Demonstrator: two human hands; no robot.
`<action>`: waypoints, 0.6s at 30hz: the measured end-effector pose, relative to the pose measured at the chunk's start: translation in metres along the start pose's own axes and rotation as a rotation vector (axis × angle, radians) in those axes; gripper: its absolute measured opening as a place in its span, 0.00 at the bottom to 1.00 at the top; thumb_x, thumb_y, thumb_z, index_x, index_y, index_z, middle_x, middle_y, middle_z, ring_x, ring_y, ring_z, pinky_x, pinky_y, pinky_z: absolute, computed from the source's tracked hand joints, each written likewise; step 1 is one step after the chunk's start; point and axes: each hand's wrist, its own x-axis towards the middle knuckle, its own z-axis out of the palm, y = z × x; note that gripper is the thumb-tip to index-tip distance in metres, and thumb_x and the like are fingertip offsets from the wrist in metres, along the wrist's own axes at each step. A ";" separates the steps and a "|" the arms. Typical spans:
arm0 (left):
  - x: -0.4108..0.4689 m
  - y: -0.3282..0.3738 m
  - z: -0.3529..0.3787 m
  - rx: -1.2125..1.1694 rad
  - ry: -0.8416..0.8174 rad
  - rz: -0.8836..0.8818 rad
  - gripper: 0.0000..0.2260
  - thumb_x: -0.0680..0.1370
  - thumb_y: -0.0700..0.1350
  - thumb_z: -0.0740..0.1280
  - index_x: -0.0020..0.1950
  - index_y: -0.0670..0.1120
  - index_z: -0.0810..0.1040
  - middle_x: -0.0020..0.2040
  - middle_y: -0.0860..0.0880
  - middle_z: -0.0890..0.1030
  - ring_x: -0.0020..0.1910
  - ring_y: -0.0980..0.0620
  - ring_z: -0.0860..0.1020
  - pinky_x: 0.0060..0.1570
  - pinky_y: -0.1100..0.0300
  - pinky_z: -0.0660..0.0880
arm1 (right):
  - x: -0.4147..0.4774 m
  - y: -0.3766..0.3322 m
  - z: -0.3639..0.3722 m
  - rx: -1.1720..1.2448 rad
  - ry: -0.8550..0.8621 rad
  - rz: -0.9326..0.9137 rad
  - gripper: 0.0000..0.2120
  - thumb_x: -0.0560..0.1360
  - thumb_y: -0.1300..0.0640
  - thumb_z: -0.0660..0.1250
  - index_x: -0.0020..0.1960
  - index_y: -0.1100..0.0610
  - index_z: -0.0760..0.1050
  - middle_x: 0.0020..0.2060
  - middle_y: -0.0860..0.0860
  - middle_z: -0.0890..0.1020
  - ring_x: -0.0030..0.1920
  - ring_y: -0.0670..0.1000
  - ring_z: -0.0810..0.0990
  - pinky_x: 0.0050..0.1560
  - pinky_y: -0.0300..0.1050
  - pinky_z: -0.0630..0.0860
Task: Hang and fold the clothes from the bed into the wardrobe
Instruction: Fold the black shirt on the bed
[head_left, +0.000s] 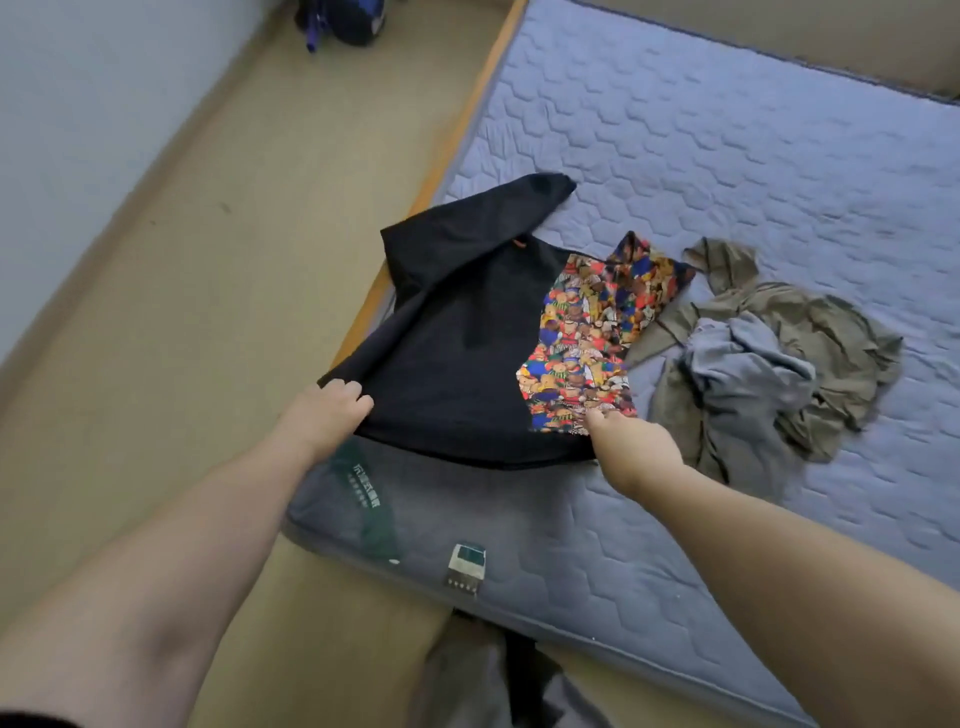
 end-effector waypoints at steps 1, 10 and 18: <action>-0.004 0.003 0.007 0.009 -0.036 0.032 0.13 0.76 0.34 0.63 0.58 0.47 0.71 0.56 0.48 0.72 0.57 0.47 0.74 0.47 0.54 0.75 | -0.005 -0.005 0.011 -0.013 -0.017 -0.013 0.14 0.77 0.66 0.60 0.61 0.56 0.67 0.55 0.54 0.78 0.53 0.60 0.82 0.40 0.50 0.72; -0.034 0.015 0.029 0.237 -0.110 0.158 0.10 0.78 0.38 0.61 0.56 0.50 0.75 0.54 0.51 0.74 0.56 0.48 0.73 0.48 0.57 0.66 | -0.033 -0.027 0.039 -0.198 0.004 -0.084 0.10 0.80 0.61 0.59 0.58 0.54 0.75 0.55 0.52 0.81 0.57 0.57 0.78 0.50 0.49 0.72; -0.049 0.034 0.040 0.098 -0.270 0.116 0.13 0.79 0.38 0.63 0.61 0.49 0.78 0.57 0.51 0.76 0.58 0.50 0.73 0.52 0.59 0.70 | -0.055 -0.045 0.066 -0.168 -0.239 -0.167 0.13 0.78 0.64 0.60 0.59 0.55 0.79 0.57 0.53 0.81 0.57 0.56 0.79 0.50 0.50 0.78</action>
